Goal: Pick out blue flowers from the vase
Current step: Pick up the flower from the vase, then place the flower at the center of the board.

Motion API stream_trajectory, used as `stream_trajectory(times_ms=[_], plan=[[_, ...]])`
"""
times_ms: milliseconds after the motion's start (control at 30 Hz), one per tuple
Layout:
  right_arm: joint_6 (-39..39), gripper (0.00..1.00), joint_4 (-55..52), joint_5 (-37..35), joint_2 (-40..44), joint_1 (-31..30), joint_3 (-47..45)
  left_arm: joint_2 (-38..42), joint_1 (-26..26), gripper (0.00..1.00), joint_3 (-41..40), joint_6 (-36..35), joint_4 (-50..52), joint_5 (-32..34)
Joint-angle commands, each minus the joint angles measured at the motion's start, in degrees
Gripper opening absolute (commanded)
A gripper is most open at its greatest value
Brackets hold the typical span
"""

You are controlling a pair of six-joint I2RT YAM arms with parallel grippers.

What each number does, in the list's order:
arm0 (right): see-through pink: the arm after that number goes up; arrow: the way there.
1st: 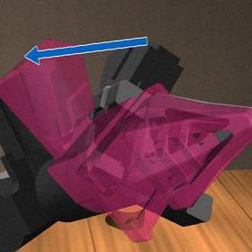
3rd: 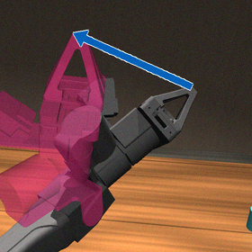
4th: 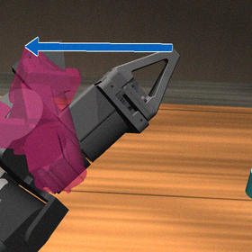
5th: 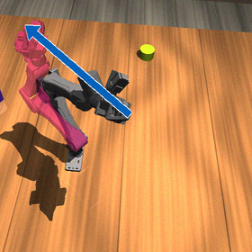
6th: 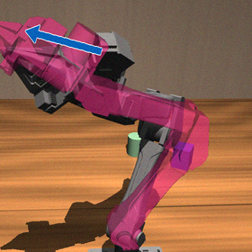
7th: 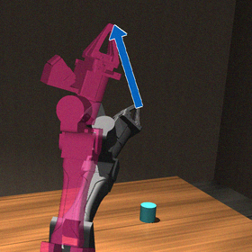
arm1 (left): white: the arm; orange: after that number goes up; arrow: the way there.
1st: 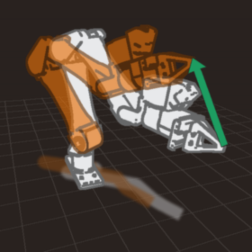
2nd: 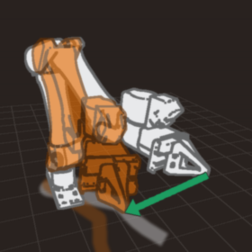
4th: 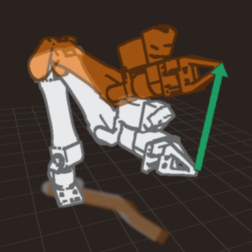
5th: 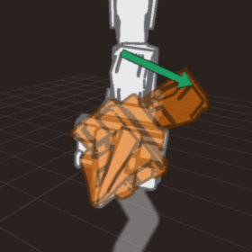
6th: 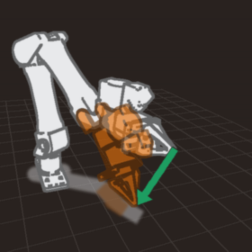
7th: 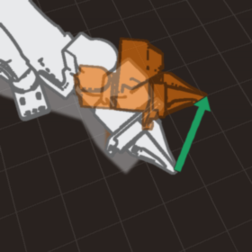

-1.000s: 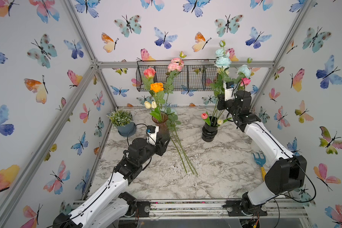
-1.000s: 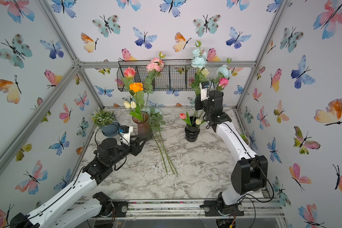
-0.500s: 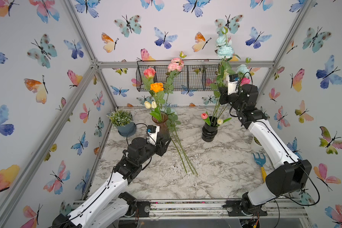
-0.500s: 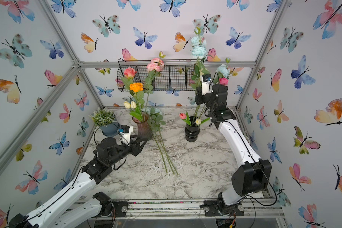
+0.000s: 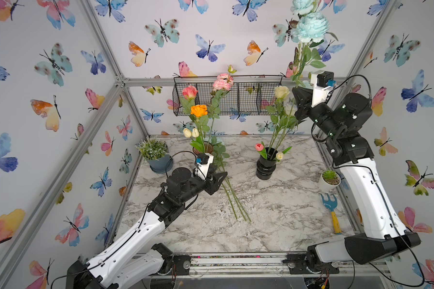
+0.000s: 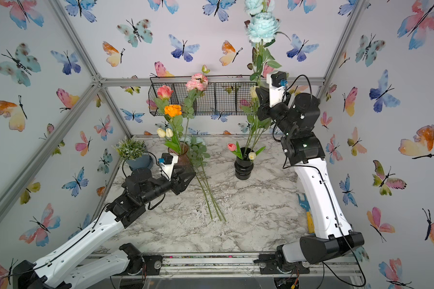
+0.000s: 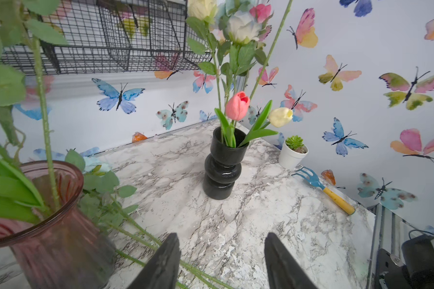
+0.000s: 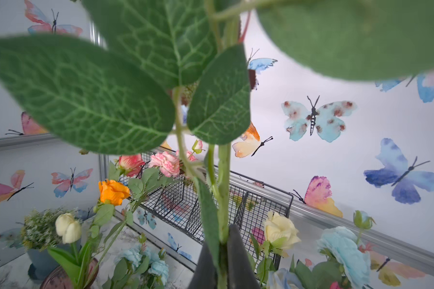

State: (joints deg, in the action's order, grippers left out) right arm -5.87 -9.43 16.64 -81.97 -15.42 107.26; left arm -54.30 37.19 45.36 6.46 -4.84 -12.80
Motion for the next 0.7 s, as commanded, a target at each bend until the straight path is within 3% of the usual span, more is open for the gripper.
stream_trajectory(times_ms=[0,233,367,567,667], plan=[[-0.5,0.06,-9.9,6.1,-1.1,0.1,8.8,-0.6,1.9,0.56,2.2,-2.4,-0.9,-0.8],[2.0,0.06,-22.1,9.9,-3.1,0.1,17.9,-2.4,8.0,0.57,5.6,-3.5,-1.7,2.3],[5.6,0.06,-18.8,16.9,0.6,0.0,8.0,-3.0,11.8,0.58,5.8,-4.3,-3.6,4.8],[7.8,0.05,-13.7,18.7,6.0,-0.5,-4.2,-3.2,13.9,0.58,5.4,-4.4,-5.9,6.4],[7.2,0.05,-13.4,16.0,7.2,-3.4,-8.8,-4.3,14.0,0.58,5.5,-4.1,-7.9,6.2]])
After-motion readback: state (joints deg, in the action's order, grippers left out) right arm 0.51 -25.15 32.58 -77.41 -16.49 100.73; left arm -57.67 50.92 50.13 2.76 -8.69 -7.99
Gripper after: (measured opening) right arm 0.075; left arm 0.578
